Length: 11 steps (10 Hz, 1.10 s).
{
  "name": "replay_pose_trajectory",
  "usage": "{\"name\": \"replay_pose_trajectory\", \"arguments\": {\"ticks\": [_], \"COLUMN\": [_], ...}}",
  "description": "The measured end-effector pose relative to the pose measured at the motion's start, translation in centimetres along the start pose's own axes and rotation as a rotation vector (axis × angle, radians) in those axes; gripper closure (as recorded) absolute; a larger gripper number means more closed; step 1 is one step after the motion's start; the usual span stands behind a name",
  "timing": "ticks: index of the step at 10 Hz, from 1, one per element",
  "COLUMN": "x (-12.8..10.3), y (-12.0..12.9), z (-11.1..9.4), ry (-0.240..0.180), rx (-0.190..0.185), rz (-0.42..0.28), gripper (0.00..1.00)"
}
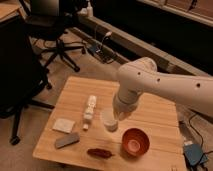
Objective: Place the ceramic cup in the ceramic bowl
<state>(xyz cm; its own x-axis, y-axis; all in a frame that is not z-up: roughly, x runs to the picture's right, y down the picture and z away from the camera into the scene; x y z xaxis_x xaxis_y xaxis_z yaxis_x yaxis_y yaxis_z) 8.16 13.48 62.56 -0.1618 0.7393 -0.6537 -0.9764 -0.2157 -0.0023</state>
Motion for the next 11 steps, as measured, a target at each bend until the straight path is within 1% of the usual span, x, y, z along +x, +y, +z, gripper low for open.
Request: {"name": "replay_pose_trajectory", "arguments": {"ticks": [1, 3, 5, 6, 7, 8, 9, 11], "x": [0.5, 1.6, 2.7, 3.5, 4.1, 4.3, 4.2, 3.1], "y": [-1.3, -4.6, -6.6, -7.8, -9.0, -9.6, -9.9, -10.9], "z": [0.0, -0.1, 0.2, 0.7, 1.4, 2.1, 2.6, 3.9], "ry": [-0.006, -0.027, -0.027, -0.02, -0.011, -0.005, -0.011, -0.044], "rx": [0.004, 0.01, 0.015, 0.02, 0.024, 0.024, 0.022, 0.017], "rz": [0.031, 0.117, 0.167, 0.195, 0.224, 0.241, 0.253, 0.291], "gripper": [1.0, 1.0, 0.98, 0.91, 0.79, 0.69, 0.61, 0.39]}}
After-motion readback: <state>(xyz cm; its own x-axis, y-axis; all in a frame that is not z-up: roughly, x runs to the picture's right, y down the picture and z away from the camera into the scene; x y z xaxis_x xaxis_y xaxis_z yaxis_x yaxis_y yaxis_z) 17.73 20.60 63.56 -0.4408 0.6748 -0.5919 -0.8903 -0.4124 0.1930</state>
